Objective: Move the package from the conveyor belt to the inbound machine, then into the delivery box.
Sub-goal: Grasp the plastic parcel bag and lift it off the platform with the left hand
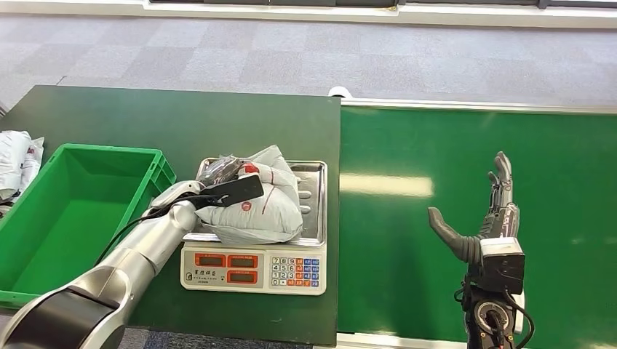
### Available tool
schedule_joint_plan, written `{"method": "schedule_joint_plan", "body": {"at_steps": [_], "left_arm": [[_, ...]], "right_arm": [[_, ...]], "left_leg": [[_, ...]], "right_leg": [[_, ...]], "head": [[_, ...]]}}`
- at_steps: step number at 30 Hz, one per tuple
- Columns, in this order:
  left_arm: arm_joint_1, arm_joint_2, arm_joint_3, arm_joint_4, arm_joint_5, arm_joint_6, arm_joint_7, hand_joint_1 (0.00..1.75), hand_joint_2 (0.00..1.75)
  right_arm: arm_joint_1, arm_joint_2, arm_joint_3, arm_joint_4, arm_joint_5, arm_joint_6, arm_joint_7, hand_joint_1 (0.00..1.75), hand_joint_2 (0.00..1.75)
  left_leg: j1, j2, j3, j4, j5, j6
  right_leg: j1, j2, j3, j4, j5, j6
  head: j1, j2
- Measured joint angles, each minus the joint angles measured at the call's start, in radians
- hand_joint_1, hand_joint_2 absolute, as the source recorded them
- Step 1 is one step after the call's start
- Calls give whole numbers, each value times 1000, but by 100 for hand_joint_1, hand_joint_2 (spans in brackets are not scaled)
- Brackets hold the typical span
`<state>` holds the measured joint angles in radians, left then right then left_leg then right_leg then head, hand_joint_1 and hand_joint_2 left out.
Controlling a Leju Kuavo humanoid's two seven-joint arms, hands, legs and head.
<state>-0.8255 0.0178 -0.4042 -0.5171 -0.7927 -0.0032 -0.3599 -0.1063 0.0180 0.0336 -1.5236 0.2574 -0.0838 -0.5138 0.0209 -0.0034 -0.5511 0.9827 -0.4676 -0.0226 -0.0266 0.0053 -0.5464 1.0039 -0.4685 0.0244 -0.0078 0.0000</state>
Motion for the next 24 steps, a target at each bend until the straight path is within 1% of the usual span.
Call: {"method": "schedule_joint_plan", "body": {"at_steps": [12, 14, 15, 17, 18, 20, 22, 23, 24], "left_arm": [[-16, 0, -4, 20, 3, 1, -4, 175, 175], [-17, 0, -4, 21, 9, 20, -18, 175, 175], [-14, 0, -3, 21, 16, 51, -34, 175, 175], [3, 2, 3, 2, 48, 170, -87, 171, 175], [20, 5, 10, -23, 75, 242, -115, 166, 175], [66, 17, 36, -124, 137, 379, -170, 154, 175], [133, 42, 68, -320, 155, 512, -202, 147, 175], [168, 59, 82, -438, 139, 564, -198, 145, 175], [200, 77, 96, -565, 114, 605, -178, 148, 175]], "right_arm": [[0, 1, 0, 0, -1, 1, 2, 0, 175], [0, 1, 0, 0, -9, 5, 3, 0, 175], [0, 1, 0, 0, -15, 9, 6, 0, 175], [3, 1, -1, 0, -28, 16, 15, 0, 175], [7, 2, -3, -1, -32, 18, 20, 0, 175], [23, 2, -6, -4, -35, 21, 34, 0, 175], [52, 4, -13, -8, -38, 20, 54, 0, 175], [70, 4, -19, -9, -40, 19, 62, 0, 175], [86, 6, -26, -9, -41, 19, 68, 0, 175]], "left_leg": [[0, 0, 0, 0, -1, 0], [0, 1, 0, 0, 0, 0], [0, 1, 0, 0, 0, 0], [0, 2, -1, 0, 0, 0], [0, 2, -3, 0, 1, 0], [0, 3, -8, 1, 2, 0], [0, 4, -13, 1, 3, -1], [0, 4, -15, 1, 2, -1], [1, 4, -18, 1, 2, -1]], "right_leg": [[0, 0, -1, 0, 0, 0], [0, 0, -1, 0, 0, 0], [0, 0, -1, 0, 0, 0], [0, 1, -3, 0, 0, 0], [0, 1, -5, 0, 1, 0], [0, 1, -11, 1, 2, 0], [0, 2, -16, 1, 3, 0], [1, 3, -18, 1, 3, 0], [1, 3, -21, 1, 3, 0]], "head": [[0, 0], [0, 0], [0, 0], [0, 0], [0, 0], [0, 0], [0, 0], [0, 0], [0, 0]]}}
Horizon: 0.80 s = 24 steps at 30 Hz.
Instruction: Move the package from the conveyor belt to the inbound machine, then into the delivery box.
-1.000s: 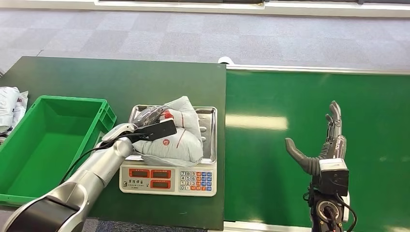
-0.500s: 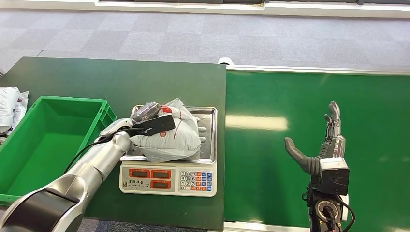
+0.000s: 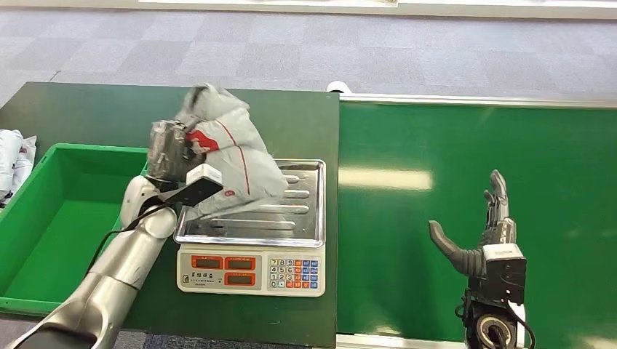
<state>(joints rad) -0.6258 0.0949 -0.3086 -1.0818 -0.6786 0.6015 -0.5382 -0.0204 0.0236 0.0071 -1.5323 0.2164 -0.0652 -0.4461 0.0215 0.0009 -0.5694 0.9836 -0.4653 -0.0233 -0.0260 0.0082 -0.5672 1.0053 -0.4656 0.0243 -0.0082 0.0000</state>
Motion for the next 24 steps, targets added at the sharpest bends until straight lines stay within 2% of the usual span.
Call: {"method": "schedule_joint_plan", "body": {"at_steps": [2, 4, 6, 8, 11, 15, 21, 24], "left_arm": [[46, 33, 26, -205, -39, 44, 45, 156, 175], [88, 66, 63, -353, -35, 75, 63, 159, 175], [136, 102, 117, -454, 46, 85, 47, 161, 175], [186, 134, 192, -522, 214, 59, -2, 152, 175], [239, 155, 325, -592, 441, -4, -77, 134, 175], [252, 168, 482, -638, 512, -29, -110, 134, 175], [253, 177, 567, -657, 505, -17, -112, 148, 175], [259, 193, 594, -647, 511, -4, -65, 151, 175]], "right_arm": [[22, 4, -13, 2, 9, 0, 11, 0, 175], [36, 10, -20, 3, 24, -1, 26, 0, 175], [53, 18, -26, 3, 35, -1, 38, 0, 175], [69, 26, -32, 4, 41, -1, 47, 0, 175], [80, 34, -43, 8, 43, 0, 55, 0, 175], [77, 42, -55, 28, 42, 0, 60, 0, 175], [68, 49, -60, 51, 42, 1, 60, 0, 175], [63, 50, -60, 62, 42, 3, 60, 0, 175]], "left_leg": [[0, 0, -5, 0, 0, 0], [0, 0, -6, 0, -1, -1], [0, 1, -6, -1, -2, -1], [1, 2, -6, -1, -2, -2], [2, 2, -6, -1, -2, -2], [2, 1, -6, -1, -2, -2], [1, 0, -6, 0, -2, -2], [1, 1, -6, -1, -2, -2]], "right_leg": [[0, 0, -4, 0, -1, 0], [0, 0, -6, 0, -1, 0], [0, 1, -7, 0, -2, -1], [0, 1, -8, 0, -2, -1], [1, 1, -8, 0, -2, -2], [1, 1, -7, 0, -2, -2], [1, 0, -6, 0, -2, -2], [1, 1, -7, 0, -2, -2]], "head": [[0, 0], [0, 0], [0, 0], [0, 0], [0, 0], [1, 0], [1, 0], [0, 0]]}}
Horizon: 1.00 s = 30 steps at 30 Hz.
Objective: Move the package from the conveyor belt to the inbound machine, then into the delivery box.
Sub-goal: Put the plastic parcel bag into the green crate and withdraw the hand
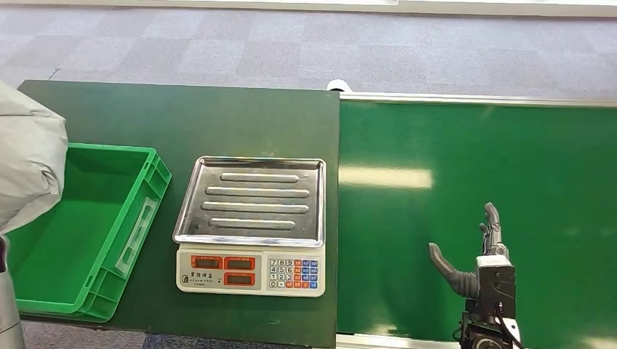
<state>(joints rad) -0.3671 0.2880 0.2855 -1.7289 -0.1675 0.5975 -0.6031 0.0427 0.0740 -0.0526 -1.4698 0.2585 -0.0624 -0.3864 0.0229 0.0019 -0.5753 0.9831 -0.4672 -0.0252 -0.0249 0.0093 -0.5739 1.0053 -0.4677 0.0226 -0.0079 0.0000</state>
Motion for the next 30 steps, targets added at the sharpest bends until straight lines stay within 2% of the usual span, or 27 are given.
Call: {"method": "schedule_joint_plan", "body": {"at_steps": [4, 7, 9, 10, 12, 13, 15, 16, 18, 19, 25, 30], "left_arm": [[9, 29, 65, 114, 64, -94, 117, 152, 175], [-8, 62, 114, 268, 29, -123, 150, 148, 175], [-39, 97, 143, 400, -7, -132, 174, 137, 175], [-56, 117, 157, 471, -29, -134, 184, 122, 175], [-85, 155, 181, 606, -78, -130, 196, 77, 175], [-96, 171, 190, 667, -102, -123, 198, 69, 175], [-112, 197, 200, 762, -144, -102, 201, 70, 175], [-119, 207, 203, 802, -162, -91, 200, 59, 175], [-133, 222, 208, 871, -188, -78, 196, 12, 175], [-140, 227, 211, 898, -195, -75, 194, 0, 175], [-175, 236, 214, 941, -196, -112, 193, 0, 175], [-170, 220, 213, 893, -163, -146, 195, 0, 175]], "right_arm": [[1, 0, 0, 19, 4, -3, 0, 0, 175], [4, 1, 0, 31, 6, -6, 0, 0, 175], [-1, 1, 0, 41, 4, -6, 2, 0, 175], [-5, 1, 0, 46, 3, -6, 4, 0, 175], [-11, 1, 0, 57, 1, -6, 8, 0, 175], [-15, 1, 0, 62, 1, -6, 10, 0, 175], [-21, 1, 0, 70, 1, -6, 14, 0, 175], [-24, 1, 0, 73, 1, -6, 16, 0, 175], [-29, 1, 1, 80, 0, -6, 21, 0, 175], [-31, 1, 1, 83, 0, -6, 22, 0, 175], [-44, 1, 2, 96, -2, -6, 28, 0, 175], [-50, 1, 2, 109, -2, -5, 29, 0, 175]], "left_leg": [[1, 0, 0, 0, 0, 0], [2, 1, 0, 0, 0, 0], [2, 2, 0, 0, 0, -1], [2, 3, 0, 0, 0, -1], [2, 4, 0, 0, 0, -1], [2, 4, 0, 0, 0, -1], [2, 4, 0, 0, 0, -1], [2, 4, 0, 0, 0, -1], [2, 4, 0, 0, 0, -1], [2, 3, 0, 0, 0, -1], [2, 2, 0, 0, 0, -1], [2, 3, 0, 0, 0, -1]], "right_leg": [[1, 0, 0, 0, -1, -1], [2, 0, 0, 0, -1, -1], [2, 1, 0, 1, 0, -1], [2, 2, -1, 1, 0, -2], [2, 3, -1, 1, 0, -2], [2, 3, -1, 1, 0, -2], [2, 3, -1, 1, 0, -2], [2, 3, -2, 1, 0, -2], [2, 3, -2, 1, 0, -2], [2, 3, -2, 1, 0, -2], [2, 2, -2, 1, 0, -2], [2, 2, -1, 1, 1, -2]], "head": [[0, 0], [0, 0], [0, 0], [0, 0], [0, 0], [0, 0], [1, 0], [1, 0], [1, 0], [1, 0], [1, 0], [0, 0]]}}
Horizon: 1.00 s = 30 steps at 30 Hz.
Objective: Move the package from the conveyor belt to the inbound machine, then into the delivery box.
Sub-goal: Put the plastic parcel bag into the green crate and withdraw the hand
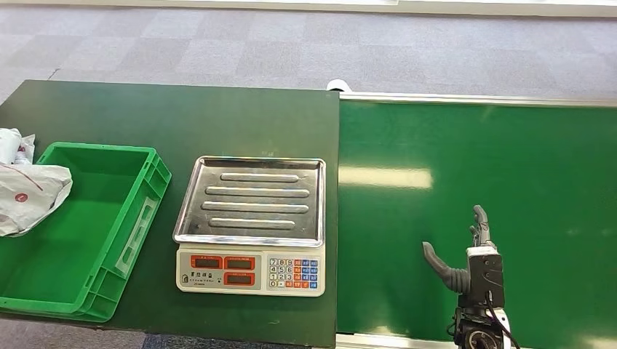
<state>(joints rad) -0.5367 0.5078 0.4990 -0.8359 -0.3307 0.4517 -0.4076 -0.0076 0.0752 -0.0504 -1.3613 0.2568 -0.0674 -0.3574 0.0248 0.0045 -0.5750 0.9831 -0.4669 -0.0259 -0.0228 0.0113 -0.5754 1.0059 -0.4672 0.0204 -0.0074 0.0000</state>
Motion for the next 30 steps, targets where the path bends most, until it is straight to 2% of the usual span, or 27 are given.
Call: {"method": "schedule_joint_plan", "body": {"at_steps": [10, 14, 17, 20, 25, 30], "left_arm": [[90, -88, -24, -318, 24, 10, -17, 0, 175], [107, -110, -36, -394, 35, 5, -20, 0, 175], [132, -128, -53, -455, 67, -41, -13, 0, 175], [174, -142, -80, -520, 57, -107, 34, 0, 175], [231, -146, -103, -567, -1, -113, 65, 0, 175], [230, -146, -107, -560, -11, -114, 76, 0, 175]], "right_arm": [[-10, 3, 0, 14, 13, 10, 6, 0, 175], [-11, 4, -1, 16, 16, 12, 6, 0, 175], [-9, 4, -1, 16, 23, 14, 6, 0, 175], [-2, 4, -1, 16, 30, 16, 0, 0, 175], [6, 4, -1, 16, 33, 16, -10, 0, 175], [5, 3, -1, 16, 34, 17, -9, 0, 175]], "left_leg": [[0, 1, -1, 0, 0, 0], [0, 1, 0, 0, 0, 0], [0, 1, 0, 0, 0, 0], [0, 1, -1, 0, 0, 0], [0, 1, -1, 0, -1, 0], [0, 0, -1, 0, 0, 0]], "right_leg": [[0, 0, -1, 0, 0, 0], [0, 0, -1, 0, 0, 0], [0, 0, -1, 0, 0, 0], [0, 1, 0, 0, 0, 0], [0, 1, -1, 0, 0, 0], [0, 1, -1, 0, 0, 0]], "head": [[0, 0], [0, 0], [0, 0], [0, 0], [0, 0], [0, 0]]}}
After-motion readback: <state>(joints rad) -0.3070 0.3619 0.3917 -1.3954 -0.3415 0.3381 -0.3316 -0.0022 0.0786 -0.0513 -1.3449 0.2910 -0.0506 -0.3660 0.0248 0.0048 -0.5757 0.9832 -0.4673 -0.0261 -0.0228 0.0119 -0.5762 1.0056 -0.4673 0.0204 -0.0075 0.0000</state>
